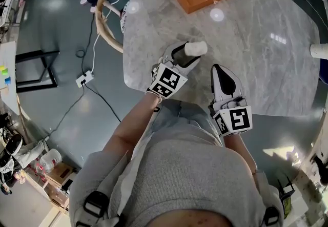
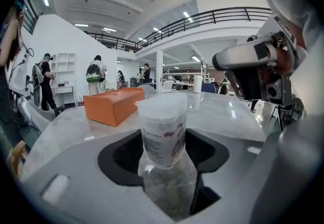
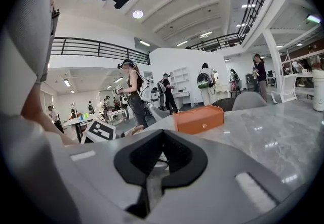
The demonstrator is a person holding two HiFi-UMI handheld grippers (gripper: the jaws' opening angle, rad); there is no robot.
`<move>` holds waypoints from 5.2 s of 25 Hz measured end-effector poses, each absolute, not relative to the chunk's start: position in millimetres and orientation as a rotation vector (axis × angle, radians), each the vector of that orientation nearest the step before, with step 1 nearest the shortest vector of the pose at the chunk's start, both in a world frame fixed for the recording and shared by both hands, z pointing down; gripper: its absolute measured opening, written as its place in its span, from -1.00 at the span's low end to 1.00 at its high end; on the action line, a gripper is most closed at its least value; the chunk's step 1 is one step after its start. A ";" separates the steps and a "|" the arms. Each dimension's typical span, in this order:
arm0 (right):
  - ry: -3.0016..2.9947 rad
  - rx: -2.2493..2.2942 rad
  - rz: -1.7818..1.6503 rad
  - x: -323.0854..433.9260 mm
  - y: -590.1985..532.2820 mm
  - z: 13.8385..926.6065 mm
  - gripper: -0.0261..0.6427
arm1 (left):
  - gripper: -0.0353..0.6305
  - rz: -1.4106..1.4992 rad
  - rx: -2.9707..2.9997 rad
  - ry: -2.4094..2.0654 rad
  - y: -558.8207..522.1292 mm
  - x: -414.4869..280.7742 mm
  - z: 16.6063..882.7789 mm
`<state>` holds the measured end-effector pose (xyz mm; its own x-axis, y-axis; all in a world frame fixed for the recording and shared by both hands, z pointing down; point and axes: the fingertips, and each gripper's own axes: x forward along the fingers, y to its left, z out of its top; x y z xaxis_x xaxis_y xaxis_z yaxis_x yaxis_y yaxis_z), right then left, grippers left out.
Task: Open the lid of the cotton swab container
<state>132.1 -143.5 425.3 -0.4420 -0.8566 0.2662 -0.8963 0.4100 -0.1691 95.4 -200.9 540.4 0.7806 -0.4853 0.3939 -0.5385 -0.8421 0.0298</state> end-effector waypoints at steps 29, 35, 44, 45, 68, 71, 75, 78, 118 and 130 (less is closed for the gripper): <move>-2.593 1.587 0.313 118.5 -129.0 392.6 -0.93 | -0.12 0.488 2.895 -0.824 -179.1 76.2 457.4; -2.598 1.578 0.290 114.8 -124.1 387.9 -0.93 | -0.12 0.427 2.915 -0.809 -173.2 73.9 442.1; -2.603 1.575 0.256 110.2 -121.6 379.0 -0.93 | -0.12 0.354 2.963 -0.801 -168.2 65.0 412.1; -2.603 1.576 0.254 110.2 -121.9 378.0 -0.93 | -0.12 0.348 2.969 -0.798 -168.2 64.6 408.3; -2.655 1.580 0.163 102.4 -116.8 348.3 -0.93 | -0.13 0.304 3.017 -0.779 -152.2 47.3 367.5; -2.657 1.576 0.149 101.8 -113.3 347.3 -0.93 | -0.13 0.302 3.025 -0.775 -147.8 46.7 365.6; -2.668 1.556 0.119 100.8 -109.6 339.8 -0.93 | -0.13 0.293 3.039 -0.761 -140.5 46.0 359.3; -2.691 1.477 0.062 99.4 -110.3 329.2 -0.93 | -0.13 0.285 3.049 -0.742 -137.3 45.1 353.1; -2.940 0.098 -0.249 27.8 -85.6 264.0 -0.13 | -0.15 0.243 3.151 -0.572 -107.4 58.9 328.2; -2.982 0.088 -0.172 30.7 -89.8 259.2 -0.28 | -0.15 0.192 3.150 -0.558 -107.9 62.3 326.8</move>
<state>30.7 -89.8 259.2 -0.9865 -0.0671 0.1493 -0.0495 0.9917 0.1185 62.3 -107.9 326.8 0.9323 -0.3456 0.1068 -0.3381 -0.9375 -0.0824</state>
